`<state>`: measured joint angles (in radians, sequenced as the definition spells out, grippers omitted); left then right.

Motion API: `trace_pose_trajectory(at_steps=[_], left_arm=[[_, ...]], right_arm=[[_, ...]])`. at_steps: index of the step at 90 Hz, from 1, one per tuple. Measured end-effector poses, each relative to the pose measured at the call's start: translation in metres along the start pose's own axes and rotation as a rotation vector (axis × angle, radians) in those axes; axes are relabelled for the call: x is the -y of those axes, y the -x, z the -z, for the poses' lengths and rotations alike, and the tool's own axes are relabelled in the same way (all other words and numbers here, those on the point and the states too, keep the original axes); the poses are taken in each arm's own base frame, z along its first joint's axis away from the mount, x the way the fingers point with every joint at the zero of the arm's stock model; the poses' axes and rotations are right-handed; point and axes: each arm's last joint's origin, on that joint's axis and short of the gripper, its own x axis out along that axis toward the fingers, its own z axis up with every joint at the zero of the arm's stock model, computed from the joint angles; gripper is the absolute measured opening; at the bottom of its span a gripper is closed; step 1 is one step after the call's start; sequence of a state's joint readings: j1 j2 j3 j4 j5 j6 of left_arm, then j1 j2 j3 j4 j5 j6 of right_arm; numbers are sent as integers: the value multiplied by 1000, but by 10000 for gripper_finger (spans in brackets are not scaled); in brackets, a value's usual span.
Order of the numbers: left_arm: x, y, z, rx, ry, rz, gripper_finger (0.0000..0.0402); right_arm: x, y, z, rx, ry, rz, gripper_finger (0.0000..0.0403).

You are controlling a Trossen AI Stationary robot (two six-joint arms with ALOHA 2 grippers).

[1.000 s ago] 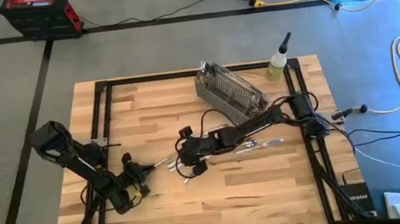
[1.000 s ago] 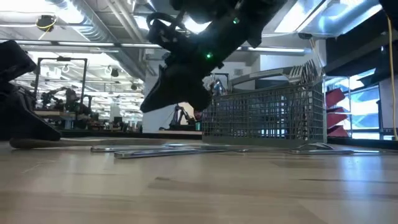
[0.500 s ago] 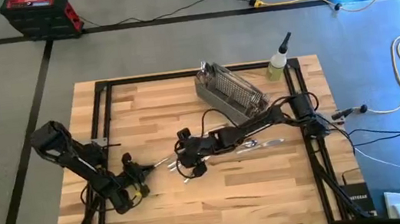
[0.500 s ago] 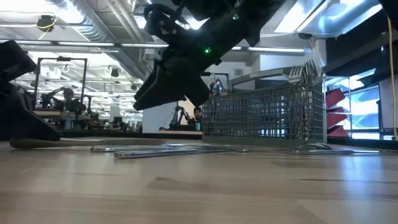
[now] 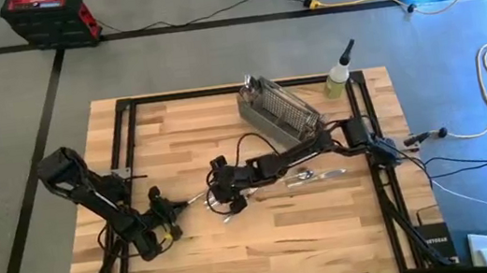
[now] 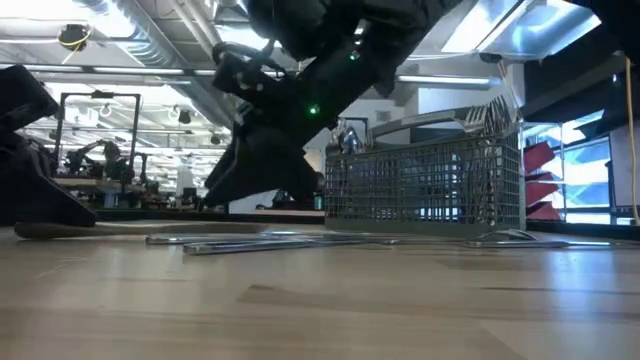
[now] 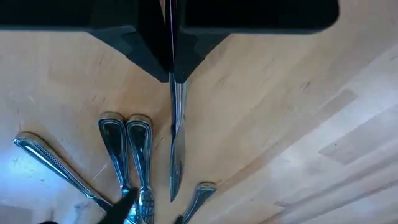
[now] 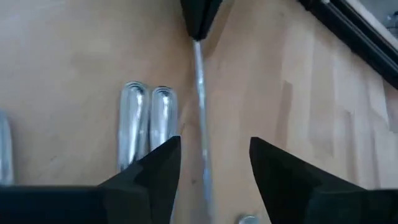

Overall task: Sort silverware
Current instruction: Put the silver knife into the gray silverware organizer

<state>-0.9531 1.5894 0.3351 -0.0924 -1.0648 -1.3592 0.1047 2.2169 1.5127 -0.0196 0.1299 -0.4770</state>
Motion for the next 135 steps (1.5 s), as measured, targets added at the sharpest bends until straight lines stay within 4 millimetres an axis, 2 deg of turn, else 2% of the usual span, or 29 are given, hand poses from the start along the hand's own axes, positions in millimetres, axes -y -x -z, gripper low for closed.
trace_pose_trajectory(at_steps=[20, 52, 63, 79, 84, 99, 121, 135], left_arm=[[-1, 0, 1, -19, -3, 2, 1], [-1, 0, 1, -20, -5, 2, 1], [-1, 0, 1, -20, -5, 2, 1], [-1, 0, 1, -20, -5, 2, 1], [0, 0, 1, -20, -5, 2, 1], [0, 0, 1, -20, -5, 2, 1], [0, 0, 1, -20, -2, 3, 1], [0, 0, 1, -16, -5, 2, 1]], right_arm=[[17, -6, 14, -15, -37, -29, 177], [11, -5, 10, 34, -28, -99, 173], [17, -6, 11, 42, -37, -65, 139], [26, -7, 18, 46, -109, -113, 31], [27, -7, 20, 43, -117, -136, 11], [26, -7, 20, 36, -120, -139, 15], [25, -25, 39, -7, -180, -127, 2], [27, -28, 41, -9, -219, -111, 0]])
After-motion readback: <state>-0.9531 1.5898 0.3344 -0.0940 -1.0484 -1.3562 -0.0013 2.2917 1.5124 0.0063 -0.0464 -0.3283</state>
